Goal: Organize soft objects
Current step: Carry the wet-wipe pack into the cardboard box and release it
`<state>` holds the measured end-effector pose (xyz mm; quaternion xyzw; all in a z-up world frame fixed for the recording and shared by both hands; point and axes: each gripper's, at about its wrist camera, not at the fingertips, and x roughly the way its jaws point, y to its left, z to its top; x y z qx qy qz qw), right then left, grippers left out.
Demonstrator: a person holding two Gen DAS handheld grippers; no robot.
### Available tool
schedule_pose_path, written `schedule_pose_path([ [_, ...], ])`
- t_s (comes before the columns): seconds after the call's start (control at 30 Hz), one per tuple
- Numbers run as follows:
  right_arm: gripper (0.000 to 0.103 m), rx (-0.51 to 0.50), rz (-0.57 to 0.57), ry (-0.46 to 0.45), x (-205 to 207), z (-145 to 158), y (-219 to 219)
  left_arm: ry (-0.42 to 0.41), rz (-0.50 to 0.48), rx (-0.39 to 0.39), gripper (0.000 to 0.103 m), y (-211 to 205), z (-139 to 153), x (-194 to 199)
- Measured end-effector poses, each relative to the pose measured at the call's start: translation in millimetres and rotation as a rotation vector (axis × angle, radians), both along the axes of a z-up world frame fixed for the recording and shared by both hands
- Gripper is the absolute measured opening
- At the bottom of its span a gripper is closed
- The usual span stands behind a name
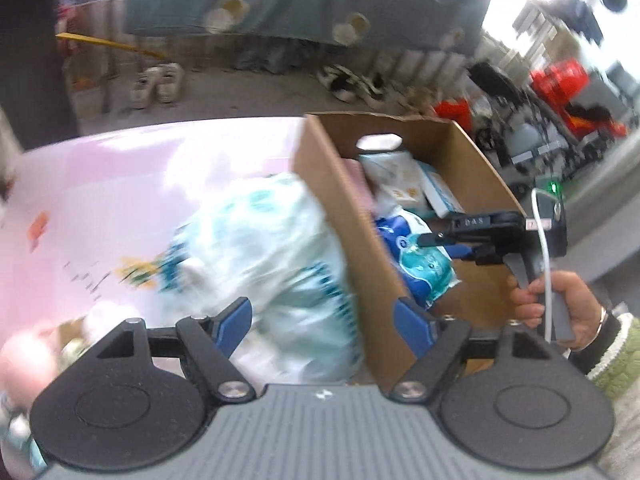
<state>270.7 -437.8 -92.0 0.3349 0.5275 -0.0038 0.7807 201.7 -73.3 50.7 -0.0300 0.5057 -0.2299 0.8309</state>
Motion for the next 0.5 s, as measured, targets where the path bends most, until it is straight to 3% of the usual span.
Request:
schedule_pose_path([
  [0.2,0.037,-0.002,0.043,-0.017,4.2,-0.7,32.2,-0.017,0.099,-0.033,0.079,57.7,-10.8,-38.9],
  [0.5,0.042,0.026,-0.016,-0.005,3.5,2.5,41.6,-0.046,0.22,-0.103,0.079,117.0,-39.2,-94.6],
])
